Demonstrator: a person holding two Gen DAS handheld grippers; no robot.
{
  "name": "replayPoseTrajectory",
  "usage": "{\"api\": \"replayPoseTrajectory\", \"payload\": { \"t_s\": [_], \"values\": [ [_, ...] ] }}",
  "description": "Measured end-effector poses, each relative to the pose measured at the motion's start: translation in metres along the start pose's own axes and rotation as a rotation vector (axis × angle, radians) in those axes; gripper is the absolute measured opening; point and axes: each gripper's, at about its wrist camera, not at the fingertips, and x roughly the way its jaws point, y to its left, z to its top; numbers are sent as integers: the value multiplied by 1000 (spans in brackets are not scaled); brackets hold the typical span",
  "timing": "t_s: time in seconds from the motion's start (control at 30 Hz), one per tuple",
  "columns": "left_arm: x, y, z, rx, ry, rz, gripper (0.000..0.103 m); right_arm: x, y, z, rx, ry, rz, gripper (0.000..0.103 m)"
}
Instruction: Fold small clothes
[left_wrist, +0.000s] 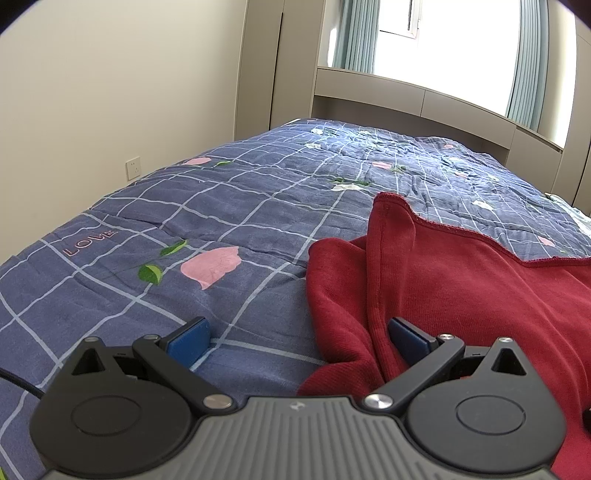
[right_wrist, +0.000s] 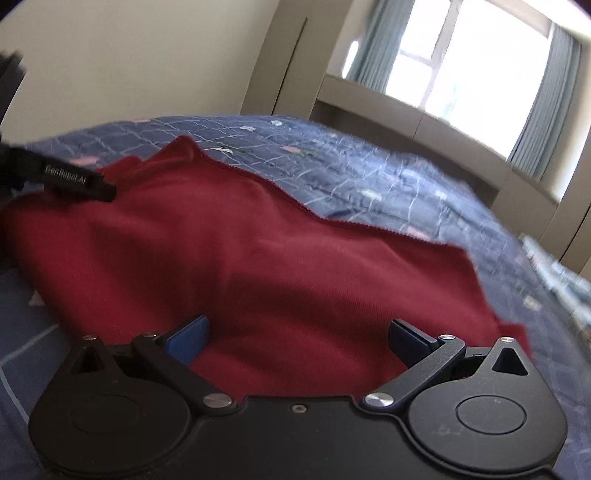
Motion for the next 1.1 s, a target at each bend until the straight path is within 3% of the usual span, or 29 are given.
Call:
{"api": "replayPoseTrajectory", "payload": {
  "t_s": [0.13,0.5,0.7,0.93,1.1],
  "values": [
    [0,0,0,0,0,0,103,7,-14,-1,101,32,71,103],
    [0,0,0,-2,1,-3,103,5,-15,-4,105,9,71,103],
    [-3,10,8,-45,15,-54,103,3,-18,-5,109,7,74,103],
    [-48,16,25,-95,-42,-85,103,3,-18,-5,109,7,73,103],
    [-70,16,10,-111,21,-68,103,3,-18,-5,109,7,74,103]
  ]
}}
